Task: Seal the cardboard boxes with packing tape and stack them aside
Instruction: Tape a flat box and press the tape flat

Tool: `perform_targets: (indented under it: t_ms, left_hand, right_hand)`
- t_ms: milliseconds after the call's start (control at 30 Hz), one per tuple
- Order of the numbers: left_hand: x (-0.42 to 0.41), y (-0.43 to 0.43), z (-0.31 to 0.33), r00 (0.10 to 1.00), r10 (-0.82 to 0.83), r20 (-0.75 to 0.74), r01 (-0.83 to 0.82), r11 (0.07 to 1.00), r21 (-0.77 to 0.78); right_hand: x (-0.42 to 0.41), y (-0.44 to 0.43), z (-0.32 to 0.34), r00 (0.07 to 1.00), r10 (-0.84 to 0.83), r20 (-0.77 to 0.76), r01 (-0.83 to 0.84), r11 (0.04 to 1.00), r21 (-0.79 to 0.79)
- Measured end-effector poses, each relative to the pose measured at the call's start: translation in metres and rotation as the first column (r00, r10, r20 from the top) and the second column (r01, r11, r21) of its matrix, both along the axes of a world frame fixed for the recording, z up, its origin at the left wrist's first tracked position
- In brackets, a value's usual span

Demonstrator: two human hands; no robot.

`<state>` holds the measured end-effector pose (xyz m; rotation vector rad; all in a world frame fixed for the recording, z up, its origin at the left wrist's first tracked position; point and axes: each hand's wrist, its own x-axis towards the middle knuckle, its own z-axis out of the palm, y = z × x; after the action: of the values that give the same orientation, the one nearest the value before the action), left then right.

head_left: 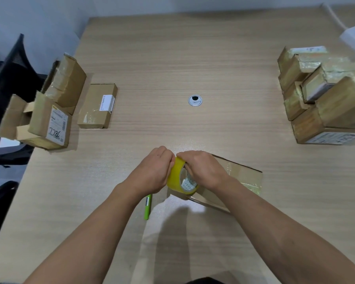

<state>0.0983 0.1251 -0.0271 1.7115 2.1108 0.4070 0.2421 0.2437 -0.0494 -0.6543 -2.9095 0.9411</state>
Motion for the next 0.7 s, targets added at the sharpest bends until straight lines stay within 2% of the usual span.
perform_targets:
  t_ms: [200,300,533,700]
  left_hand:
    - [-0.003,-0.012,0.009,0.977,0.135,0.166,-0.149,0.986,0.077]
    - [-0.003,-0.025,0.016,0.946,0.204,0.251,-0.224,0.973,0.051]
    - [-0.007,-0.049,0.026,0.895,0.273,0.353,-0.291,0.957,-0.001]
    - [-0.005,-0.039,0.028,0.829,0.377,0.412,-0.413,0.911,-0.003]
  right_hand:
    - [-0.010,-0.001,0.000,0.985,-0.155,0.074,0.167,0.967,-0.192]
    - [-0.013,-0.008,-0.002,0.972,-0.203,0.122,0.231,0.928,-0.293]
    - [-0.024,-0.028,-0.004,0.967,-0.209,0.146,0.252,0.875,-0.414]
    - [-0.022,-0.032,-0.003,0.938,-0.308,0.161,0.347,0.816,-0.462]
